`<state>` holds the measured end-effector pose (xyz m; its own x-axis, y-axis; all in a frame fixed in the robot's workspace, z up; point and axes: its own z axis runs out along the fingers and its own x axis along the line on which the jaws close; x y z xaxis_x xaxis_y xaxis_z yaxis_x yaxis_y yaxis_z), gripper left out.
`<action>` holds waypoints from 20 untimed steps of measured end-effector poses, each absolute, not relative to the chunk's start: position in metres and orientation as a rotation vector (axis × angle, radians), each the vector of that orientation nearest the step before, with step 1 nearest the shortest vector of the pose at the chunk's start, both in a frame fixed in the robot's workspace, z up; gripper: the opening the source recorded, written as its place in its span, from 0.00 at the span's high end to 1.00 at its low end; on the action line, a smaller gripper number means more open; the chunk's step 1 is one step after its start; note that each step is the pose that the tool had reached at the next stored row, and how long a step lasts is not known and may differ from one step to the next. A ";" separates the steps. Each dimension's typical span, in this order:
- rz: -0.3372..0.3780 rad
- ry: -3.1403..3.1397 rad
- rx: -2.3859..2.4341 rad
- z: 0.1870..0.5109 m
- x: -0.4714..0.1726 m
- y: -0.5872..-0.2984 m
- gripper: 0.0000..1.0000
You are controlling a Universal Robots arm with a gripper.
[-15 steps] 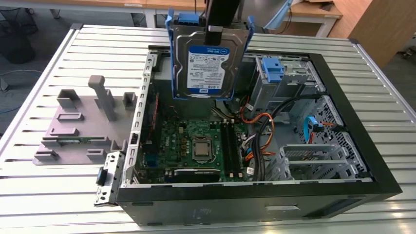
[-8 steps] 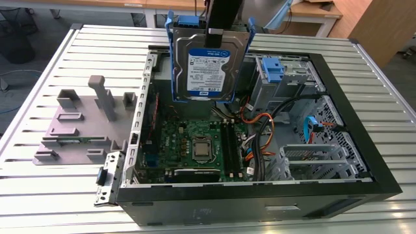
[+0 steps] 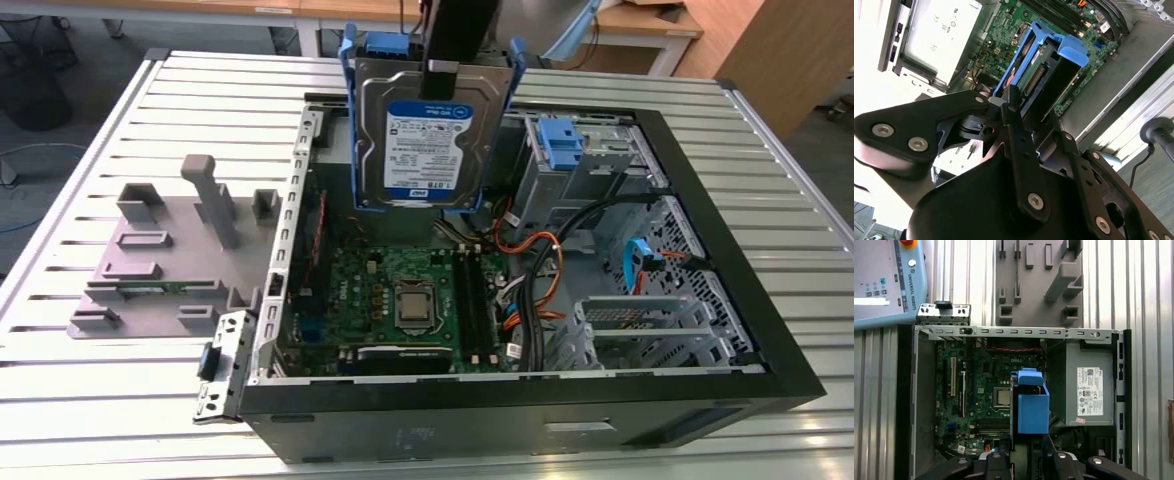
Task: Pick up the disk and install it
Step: 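Pick up the disk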
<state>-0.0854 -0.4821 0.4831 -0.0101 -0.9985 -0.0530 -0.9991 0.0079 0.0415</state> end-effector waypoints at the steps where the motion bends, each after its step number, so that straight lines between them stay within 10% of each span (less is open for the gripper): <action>1: 0.105 2.224 -2.204 0.483 -0.085 -0.483 0.65; 20: 0.105 2.224 -2.204 0.483 -0.077 -0.490 0.65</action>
